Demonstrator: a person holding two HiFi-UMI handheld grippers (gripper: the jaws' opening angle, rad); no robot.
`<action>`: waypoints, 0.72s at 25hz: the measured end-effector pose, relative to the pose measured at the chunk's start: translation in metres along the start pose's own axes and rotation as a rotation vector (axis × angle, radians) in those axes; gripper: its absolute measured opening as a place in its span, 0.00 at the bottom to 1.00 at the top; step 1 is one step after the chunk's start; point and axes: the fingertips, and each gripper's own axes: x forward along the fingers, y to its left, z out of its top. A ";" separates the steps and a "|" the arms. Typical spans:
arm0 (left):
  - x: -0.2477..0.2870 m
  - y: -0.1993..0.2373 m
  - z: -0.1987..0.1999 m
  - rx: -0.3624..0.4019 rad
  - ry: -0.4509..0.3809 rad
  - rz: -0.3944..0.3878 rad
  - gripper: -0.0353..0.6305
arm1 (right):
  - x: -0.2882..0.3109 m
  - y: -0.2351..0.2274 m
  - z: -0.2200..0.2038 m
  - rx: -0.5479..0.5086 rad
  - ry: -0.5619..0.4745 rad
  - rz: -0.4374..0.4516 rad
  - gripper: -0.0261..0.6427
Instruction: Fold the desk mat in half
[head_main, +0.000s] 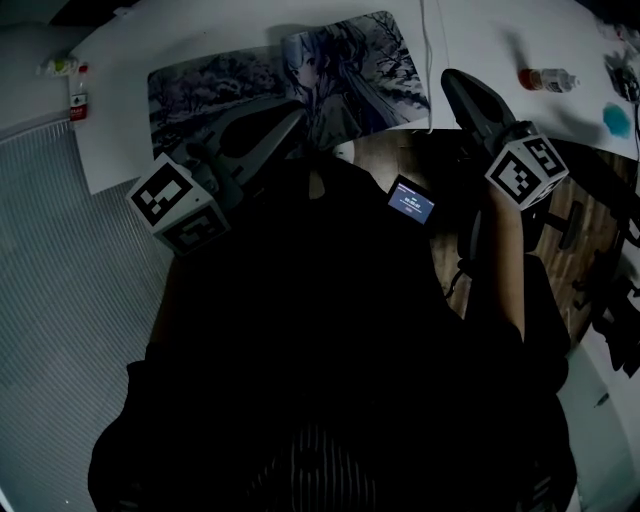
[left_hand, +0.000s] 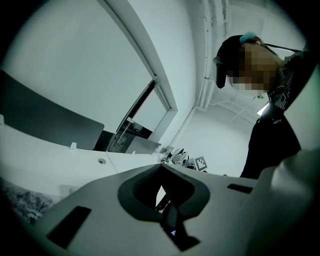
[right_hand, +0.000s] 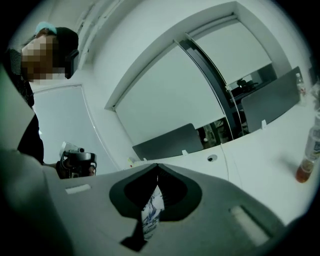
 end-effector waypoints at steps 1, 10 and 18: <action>0.001 0.005 -0.002 -0.011 0.009 -0.001 0.06 | 0.003 -0.007 -0.004 -0.001 0.011 -0.017 0.05; 0.013 0.026 -0.007 0.000 0.069 -0.074 0.06 | 0.023 -0.029 -0.034 0.048 0.057 -0.108 0.05; 0.013 0.029 -0.013 -0.010 0.105 -0.094 0.06 | 0.037 -0.052 -0.086 0.079 0.156 -0.146 0.05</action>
